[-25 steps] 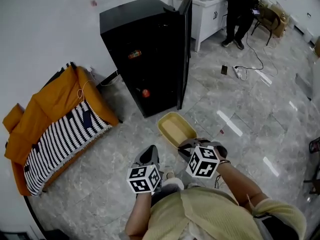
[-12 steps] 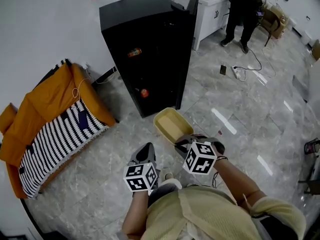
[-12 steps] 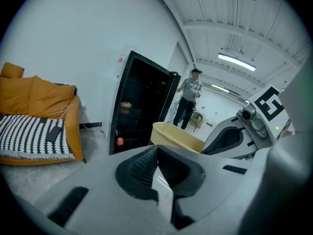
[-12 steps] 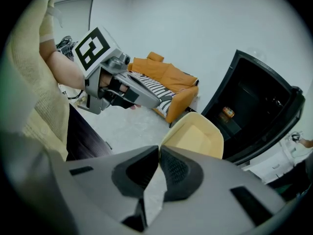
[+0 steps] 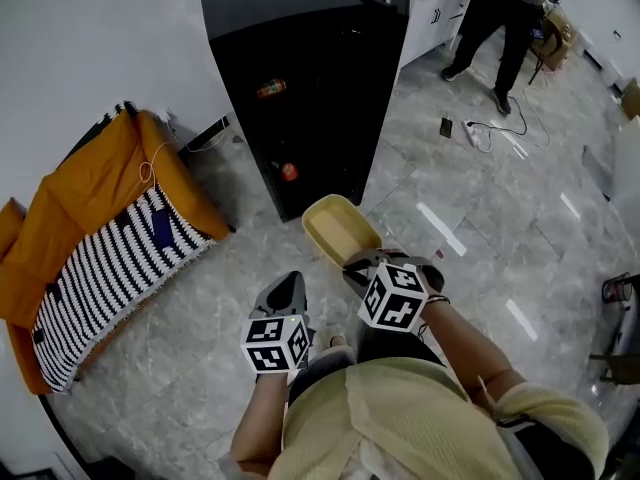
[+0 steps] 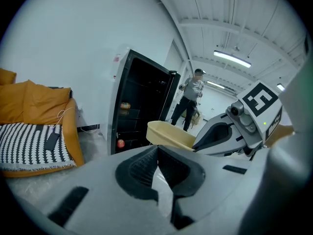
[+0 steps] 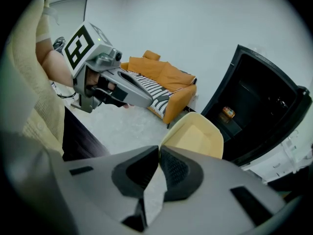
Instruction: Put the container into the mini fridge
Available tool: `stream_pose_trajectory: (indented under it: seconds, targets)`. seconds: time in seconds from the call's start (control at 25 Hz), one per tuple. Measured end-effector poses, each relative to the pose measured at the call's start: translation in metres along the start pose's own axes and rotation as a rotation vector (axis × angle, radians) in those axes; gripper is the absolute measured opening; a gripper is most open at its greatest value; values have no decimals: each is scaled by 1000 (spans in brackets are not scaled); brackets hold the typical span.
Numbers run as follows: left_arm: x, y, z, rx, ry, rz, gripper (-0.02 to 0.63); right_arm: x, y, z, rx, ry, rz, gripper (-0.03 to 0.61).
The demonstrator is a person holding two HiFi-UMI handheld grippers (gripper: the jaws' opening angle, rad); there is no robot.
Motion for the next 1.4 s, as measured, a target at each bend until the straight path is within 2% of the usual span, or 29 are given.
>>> stream_pose_trajectory:
  seconds: [0.32,0.68,1.4]
  targets:
    - [-9,-10,-16,12,-5,-5,23,-14,-21,17,24,-11,-2,35]
    - [-34,-25,-37,25,-58,1,23,-32,-31,49,49,-38,3,35]
    - [-125,-70,-61,91,-128,3,23,-63,-44,166,106,-100,-27,35]
Point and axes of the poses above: the fingertips, and each gripper's own axes: x backward along the fingers, z to its right, y out of its underside, the point moved 5 cm from there along x, backward along the fingers, and after that the axes turned 9 degrees about -x, right-handed, at the moved point
